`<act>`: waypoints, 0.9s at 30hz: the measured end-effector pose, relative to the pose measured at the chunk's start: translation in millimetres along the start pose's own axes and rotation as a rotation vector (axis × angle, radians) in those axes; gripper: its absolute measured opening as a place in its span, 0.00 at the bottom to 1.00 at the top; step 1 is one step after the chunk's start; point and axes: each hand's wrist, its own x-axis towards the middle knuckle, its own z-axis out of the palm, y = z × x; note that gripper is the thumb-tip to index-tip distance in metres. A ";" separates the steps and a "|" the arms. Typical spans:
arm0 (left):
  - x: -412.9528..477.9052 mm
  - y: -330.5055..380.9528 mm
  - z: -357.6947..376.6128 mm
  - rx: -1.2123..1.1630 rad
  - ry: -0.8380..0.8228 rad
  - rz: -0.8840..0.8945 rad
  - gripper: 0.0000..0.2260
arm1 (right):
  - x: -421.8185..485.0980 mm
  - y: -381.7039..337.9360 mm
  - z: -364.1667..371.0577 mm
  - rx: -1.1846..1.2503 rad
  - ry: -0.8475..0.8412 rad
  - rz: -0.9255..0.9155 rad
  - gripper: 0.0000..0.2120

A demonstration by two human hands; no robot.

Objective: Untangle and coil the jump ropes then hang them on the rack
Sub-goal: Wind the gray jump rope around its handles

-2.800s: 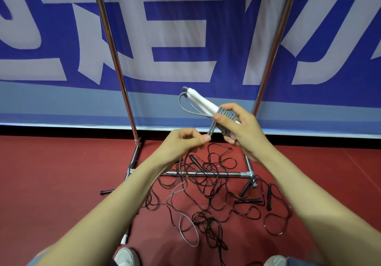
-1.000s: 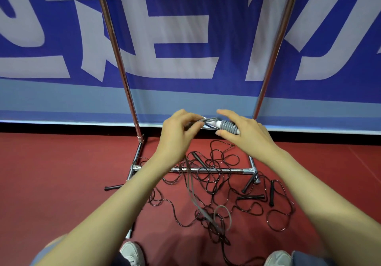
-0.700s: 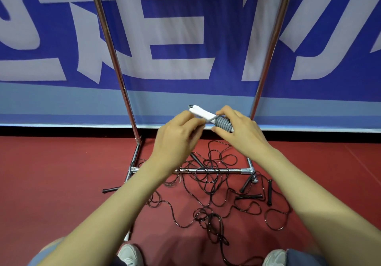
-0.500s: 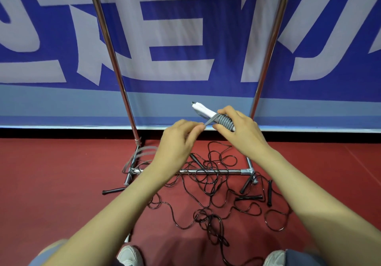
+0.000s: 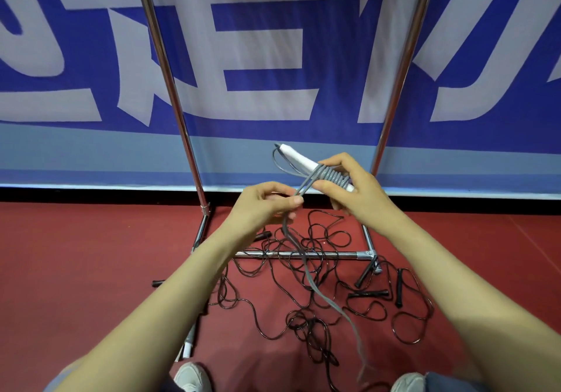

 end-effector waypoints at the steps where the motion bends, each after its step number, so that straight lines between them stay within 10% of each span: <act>1: -0.4 -0.2 2.3 0.051 0.003 0.046 0.03 | 0.1 -0.1 -0.8 0.053 0.002 0.016 0.10; 13: 0.8 -3.3 5.3 0.153 -0.089 0.093 0.13 | 4.6 -12.9 -1.7 0.542 0.004 0.164 0.08; 27: 9.0 -5.4 -17.8 0.538 -0.060 0.338 0.11 | -1.7 -13.5 -2.6 0.422 -0.273 0.154 0.09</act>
